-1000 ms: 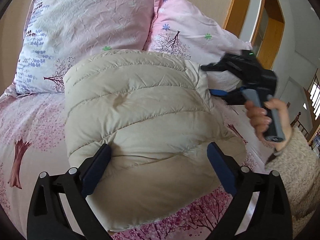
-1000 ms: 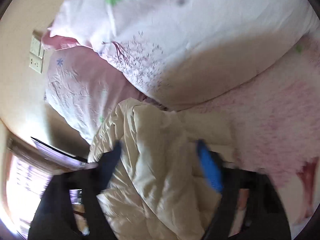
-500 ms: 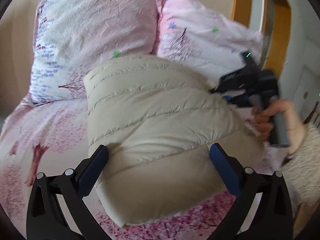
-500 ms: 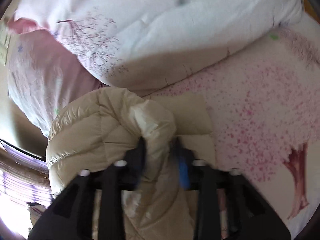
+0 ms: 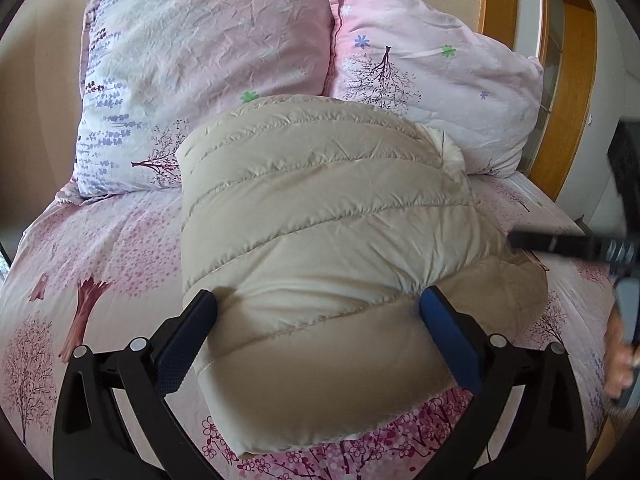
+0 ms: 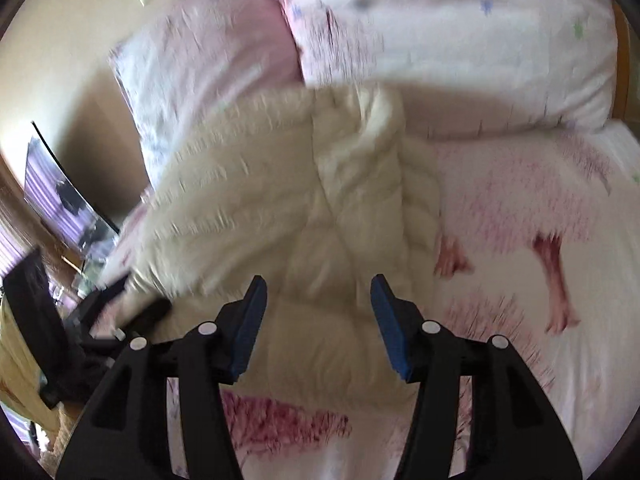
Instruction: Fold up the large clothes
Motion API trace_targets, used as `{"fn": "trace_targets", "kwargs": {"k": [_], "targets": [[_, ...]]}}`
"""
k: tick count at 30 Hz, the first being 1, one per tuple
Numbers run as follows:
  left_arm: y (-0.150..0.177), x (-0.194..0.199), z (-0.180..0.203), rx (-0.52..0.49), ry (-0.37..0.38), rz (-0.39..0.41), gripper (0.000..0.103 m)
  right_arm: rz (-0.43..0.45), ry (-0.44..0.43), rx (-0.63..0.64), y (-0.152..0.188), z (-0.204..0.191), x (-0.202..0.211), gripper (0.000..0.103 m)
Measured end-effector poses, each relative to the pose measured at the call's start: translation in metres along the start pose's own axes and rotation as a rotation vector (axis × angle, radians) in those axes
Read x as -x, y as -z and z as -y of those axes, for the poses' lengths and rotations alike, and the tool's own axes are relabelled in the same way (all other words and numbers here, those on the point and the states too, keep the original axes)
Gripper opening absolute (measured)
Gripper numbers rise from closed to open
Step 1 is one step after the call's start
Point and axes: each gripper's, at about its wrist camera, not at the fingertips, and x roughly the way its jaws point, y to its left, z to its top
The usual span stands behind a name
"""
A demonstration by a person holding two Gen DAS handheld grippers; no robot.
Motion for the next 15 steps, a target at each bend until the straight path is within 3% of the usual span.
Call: {"fn": "trace_targets", "kwargs": {"k": [3, 12, 15], "targets": [[0.001, 0.0, 0.0, -0.002, -0.001, 0.001, 0.102, -0.09, 0.012, -0.062, 0.007, 0.011, -0.032, 0.054], [0.003, -0.004, -0.002, -0.015, -0.02, -0.01, 0.102, -0.071, 0.019, -0.084, 0.009, 0.01, -0.037, 0.06], [0.003, 0.0, -0.002, 0.005, -0.041, -0.035, 0.102, -0.015, 0.039, -0.056, 0.015, 0.003, -0.017, 0.083]]}}
